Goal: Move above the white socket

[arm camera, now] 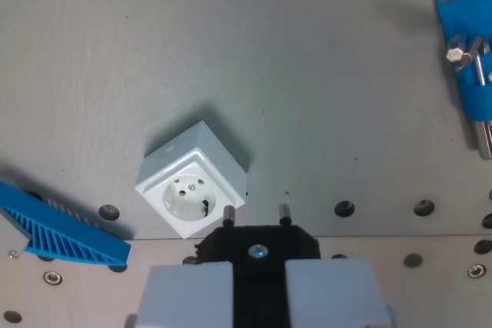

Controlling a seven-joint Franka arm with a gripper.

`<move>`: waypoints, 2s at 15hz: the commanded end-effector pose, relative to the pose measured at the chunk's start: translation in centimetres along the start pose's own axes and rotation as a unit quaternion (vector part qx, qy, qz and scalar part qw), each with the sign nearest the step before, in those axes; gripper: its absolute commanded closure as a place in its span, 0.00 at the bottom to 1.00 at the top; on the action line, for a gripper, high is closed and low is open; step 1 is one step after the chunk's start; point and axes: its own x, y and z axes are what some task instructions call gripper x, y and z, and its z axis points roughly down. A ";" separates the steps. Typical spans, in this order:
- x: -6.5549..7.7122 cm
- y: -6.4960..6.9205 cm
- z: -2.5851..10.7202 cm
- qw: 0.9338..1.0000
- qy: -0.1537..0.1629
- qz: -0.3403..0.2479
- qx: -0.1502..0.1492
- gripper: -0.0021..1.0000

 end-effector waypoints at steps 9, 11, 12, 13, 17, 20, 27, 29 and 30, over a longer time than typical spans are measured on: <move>-1.2 -0.5 1.9 0.997 0.025 -0.070 -0.001 1.00; -1.5 -0.6 2.5 0.996 0.031 -0.084 -0.001 1.00; -1.7 -0.7 2.8 0.995 0.033 -0.090 -0.002 1.00; -1.9 -0.8 3.1 0.995 0.035 -0.098 -0.002 1.00; -2.8 -1.1 4.4 0.991 0.036 -0.130 -0.005 1.00; -3.6 -1.5 5.4 0.987 0.035 -0.155 -0.007 1.00; -5.3 -2.2 7.8 0.977 0.035 -0.211 -0.013 1.00; -5.8 -2.4 8.5 0.973 0.035 -0.227 -0.015 1.00; -6.0 -2.5 9.0 0.972 0.034 -0.232 -0.016 1.00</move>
